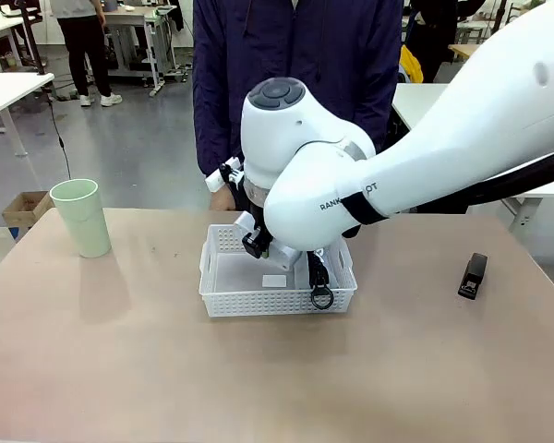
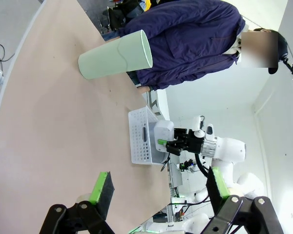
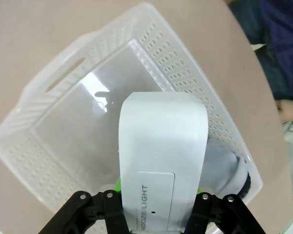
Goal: Efficiently arrange items inside the basket to fit them all.
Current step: Pick up the Digital clock and place it inside the Organizing basket.
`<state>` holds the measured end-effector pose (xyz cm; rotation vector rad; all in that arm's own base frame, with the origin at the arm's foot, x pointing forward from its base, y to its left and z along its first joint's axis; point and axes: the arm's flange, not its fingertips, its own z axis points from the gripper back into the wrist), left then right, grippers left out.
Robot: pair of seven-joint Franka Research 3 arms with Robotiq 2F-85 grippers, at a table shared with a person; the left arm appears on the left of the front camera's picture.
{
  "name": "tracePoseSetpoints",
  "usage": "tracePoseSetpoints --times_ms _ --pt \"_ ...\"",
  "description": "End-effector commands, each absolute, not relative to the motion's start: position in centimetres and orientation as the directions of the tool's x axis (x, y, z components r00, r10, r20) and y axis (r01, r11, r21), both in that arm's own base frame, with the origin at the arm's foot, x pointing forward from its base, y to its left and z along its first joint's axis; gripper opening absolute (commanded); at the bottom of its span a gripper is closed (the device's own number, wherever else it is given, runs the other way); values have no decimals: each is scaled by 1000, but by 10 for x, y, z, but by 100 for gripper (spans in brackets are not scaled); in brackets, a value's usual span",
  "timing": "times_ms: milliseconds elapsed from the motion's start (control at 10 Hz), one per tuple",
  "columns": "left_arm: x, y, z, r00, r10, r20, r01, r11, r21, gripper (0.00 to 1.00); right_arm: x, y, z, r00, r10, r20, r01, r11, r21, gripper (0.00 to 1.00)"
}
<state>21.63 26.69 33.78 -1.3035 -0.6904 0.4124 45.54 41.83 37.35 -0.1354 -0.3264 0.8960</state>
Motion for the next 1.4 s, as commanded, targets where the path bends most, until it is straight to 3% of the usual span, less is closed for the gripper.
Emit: tracePoseSetpoints --times_ms 0,100,200,500,1000,1100,1200,1300 --pt "216 262 339 723 642 254 133 232 -964 100 469 430 369 548 794 264 -782 598 -177 51" --pt "216 262 339 723 642 254 133 232 -964 100 475 430 364 556 799 229 -780 597 -187 51" --pt "216 262 339 723 642 254 133 232 -964 100 477 424 362 529 794 298 -812 576 -95 51" --pt "216 262 339 723 642 254 133 232 -964 100 489 416 335 559 791 249 -817 577 -1 51" --pt "216 262 339 723 642 254 133 232 -964 100 492 421 330 547 821 164 -828 559 -36 51" --pt "216 262 339 723 642 254 133 232 -964 100 492 421 331 544 825 152 -832 554 -34 57" --pt "216 262 339 723 642 254 133 232 -964 100 492 422 331 529 836 143 -841 540 -43 100" --pt "216 262 339 723 642 254 133 232 -964 100 492 422 330 526 838 144 -843 536 -44 100"
